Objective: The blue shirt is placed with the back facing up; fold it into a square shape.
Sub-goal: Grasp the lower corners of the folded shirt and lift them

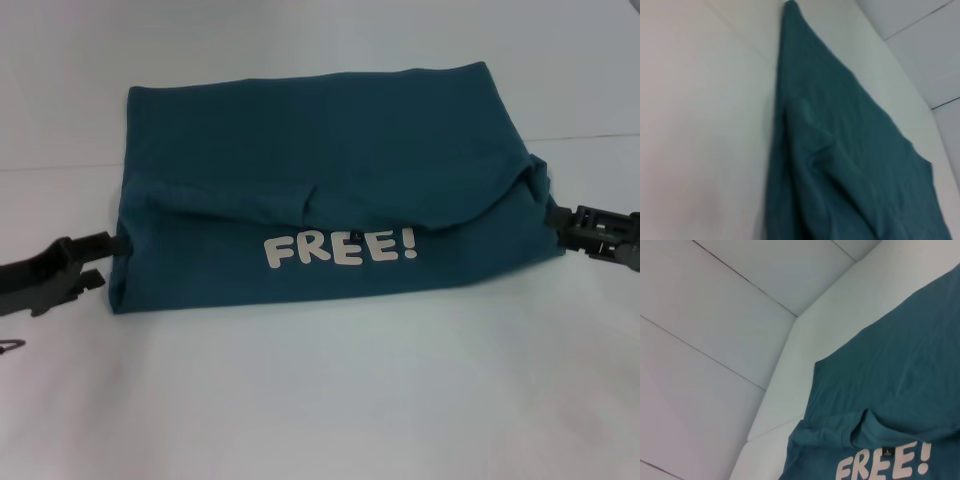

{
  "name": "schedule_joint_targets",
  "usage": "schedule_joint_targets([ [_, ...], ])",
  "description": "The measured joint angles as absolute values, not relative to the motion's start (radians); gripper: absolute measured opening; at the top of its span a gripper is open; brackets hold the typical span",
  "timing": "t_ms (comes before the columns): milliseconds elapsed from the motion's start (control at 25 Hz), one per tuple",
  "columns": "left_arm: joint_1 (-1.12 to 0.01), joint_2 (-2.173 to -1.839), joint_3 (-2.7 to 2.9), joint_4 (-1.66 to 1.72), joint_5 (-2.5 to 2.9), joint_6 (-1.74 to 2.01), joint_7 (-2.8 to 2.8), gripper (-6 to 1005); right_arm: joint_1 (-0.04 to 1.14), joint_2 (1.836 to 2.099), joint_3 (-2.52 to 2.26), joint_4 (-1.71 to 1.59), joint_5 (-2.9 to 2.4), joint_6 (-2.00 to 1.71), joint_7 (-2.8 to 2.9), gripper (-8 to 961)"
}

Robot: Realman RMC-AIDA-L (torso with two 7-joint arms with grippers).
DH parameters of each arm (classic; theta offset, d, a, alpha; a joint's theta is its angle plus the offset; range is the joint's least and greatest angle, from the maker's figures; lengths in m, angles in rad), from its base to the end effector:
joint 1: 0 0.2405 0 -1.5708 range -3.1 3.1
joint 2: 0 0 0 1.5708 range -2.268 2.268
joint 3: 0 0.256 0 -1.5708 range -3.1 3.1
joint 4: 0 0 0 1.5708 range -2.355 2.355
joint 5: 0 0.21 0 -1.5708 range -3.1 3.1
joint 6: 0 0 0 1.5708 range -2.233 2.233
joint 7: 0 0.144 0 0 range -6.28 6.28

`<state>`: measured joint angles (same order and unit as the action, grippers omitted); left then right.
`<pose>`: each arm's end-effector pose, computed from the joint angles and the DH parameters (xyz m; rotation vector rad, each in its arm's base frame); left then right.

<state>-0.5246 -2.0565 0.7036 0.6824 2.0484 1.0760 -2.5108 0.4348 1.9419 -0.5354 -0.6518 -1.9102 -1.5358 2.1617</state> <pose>-0.3149 0.3788 0.0265 -1.7243 -1.9133 -0.7507 0.3198 0.3292 0.0846 -2.0919 1.6625 0.9750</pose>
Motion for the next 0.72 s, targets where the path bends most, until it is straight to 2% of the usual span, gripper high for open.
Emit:
schedule_joint_targets([
  [720,-0.587,-2.074,0.750,0.558,2.058,0.926,-2.389,674,0.454,1.944,-0.534,-0.623,-1.911,-1.525,2.141,794],
])
